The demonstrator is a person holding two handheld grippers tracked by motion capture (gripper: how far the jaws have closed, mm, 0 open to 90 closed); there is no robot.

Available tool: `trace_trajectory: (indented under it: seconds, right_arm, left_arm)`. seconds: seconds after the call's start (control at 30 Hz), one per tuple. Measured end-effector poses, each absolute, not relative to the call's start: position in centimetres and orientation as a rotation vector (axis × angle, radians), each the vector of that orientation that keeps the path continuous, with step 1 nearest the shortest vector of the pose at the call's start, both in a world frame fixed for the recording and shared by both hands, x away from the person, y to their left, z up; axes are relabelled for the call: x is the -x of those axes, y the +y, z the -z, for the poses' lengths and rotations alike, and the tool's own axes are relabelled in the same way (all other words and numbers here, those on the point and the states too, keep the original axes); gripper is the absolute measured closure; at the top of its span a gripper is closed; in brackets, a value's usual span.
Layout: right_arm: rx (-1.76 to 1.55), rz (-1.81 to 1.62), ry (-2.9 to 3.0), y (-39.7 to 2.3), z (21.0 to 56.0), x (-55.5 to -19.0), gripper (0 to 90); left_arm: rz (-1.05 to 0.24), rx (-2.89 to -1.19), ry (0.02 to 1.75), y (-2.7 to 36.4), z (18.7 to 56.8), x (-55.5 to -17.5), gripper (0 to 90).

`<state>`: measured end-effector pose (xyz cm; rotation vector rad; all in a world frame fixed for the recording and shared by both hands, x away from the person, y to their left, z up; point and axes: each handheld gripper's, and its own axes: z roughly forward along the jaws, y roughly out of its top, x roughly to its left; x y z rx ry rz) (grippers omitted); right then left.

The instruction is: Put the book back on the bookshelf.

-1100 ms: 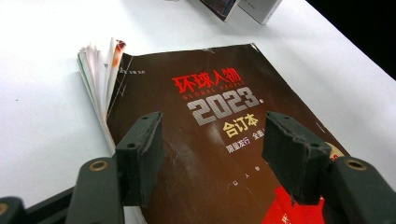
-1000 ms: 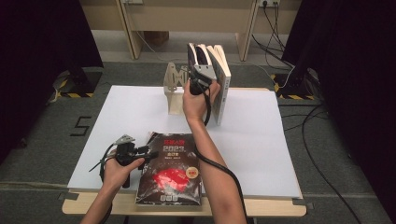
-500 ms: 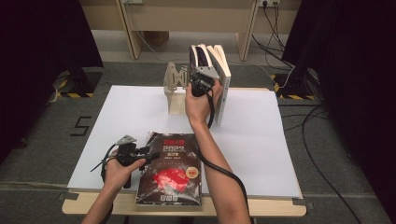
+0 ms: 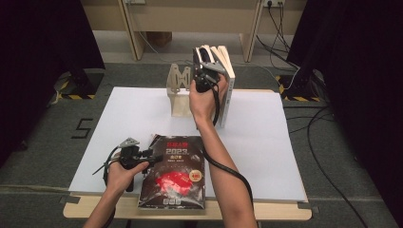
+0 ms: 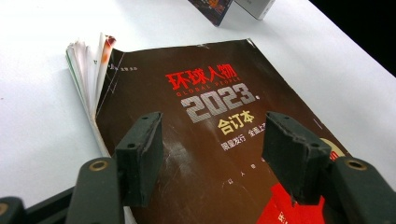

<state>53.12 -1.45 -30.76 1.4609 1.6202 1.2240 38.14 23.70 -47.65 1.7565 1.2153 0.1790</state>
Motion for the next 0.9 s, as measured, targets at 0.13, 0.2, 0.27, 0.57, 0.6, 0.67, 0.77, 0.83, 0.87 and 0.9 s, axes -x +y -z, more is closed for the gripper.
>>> trace_trajectory:
  seconds: [0.13,0.2,0.27,0.57,0.6,0.67,0.77,0.83,0.87,0.9]
  right_arm:
    - [-1.509,-1.236,1.612,-1.51,30.67,-53.37,78.9]
    - [-1.517,-1.211,1.614,-1.50,30.69,-53.53,80.3]
    - [-1.517,-1.187,1.617,-1.39,30.63,-53.63,82.3]
    - [-1.482,-1.153,1.641,-1.36,30.47,-53.78,84.6]
    - [-1.476,-1.160,1.642,-1.32,30.49,-53.76,84.7]
    - [-1.460,-1.176,1.634,-1.29,30.53,-53.69,84.8]
    - [-1.439,-1.193,1.616,-1.10,30.65,-53.57,84.9]
    - [-1.424,-1.200,1.594,-0.97,30.72,-53.47,84.9]
    - [-1.414,-1.203,1.583,-0.91,30.75,-53.44,84.9]
    - [-1.407,-1.207,1.573,-0.89,30.71,-53.41,84.8]
  left_arm:
    - [-0.179,-1.759,1.214,23.69,47.67,-38.14,37.9]
    - [-0.181,-1.754,1.216,23.70,47.70,-38.14,37.9]
    - [-0.180,-1.754,1.217,23.73,47.70,-38.15,37.9]
    - [-0.176,-1.749,1.207,23.70,47.64,-38.14,37.8]
    - [-0.176,-1.749,1.207,23.71,47.63,-38.14,37.8]
    - [-0.178,-1.749,1.205,23.76,47.63,-38.15,37.9]
    - [-0.178,-1.748,1.206,23.83,47.61,-38.17,37.9]
    - [-0.181,-1.747,1.208,23.89,47.63,-38.19,37.9]
    - [-0.180,-1.745,1.207,23.91,47.64,-38.19,37.9]
    - [-0.180,-1.746,1.203,23.94,47.65,-38.20,37.9]
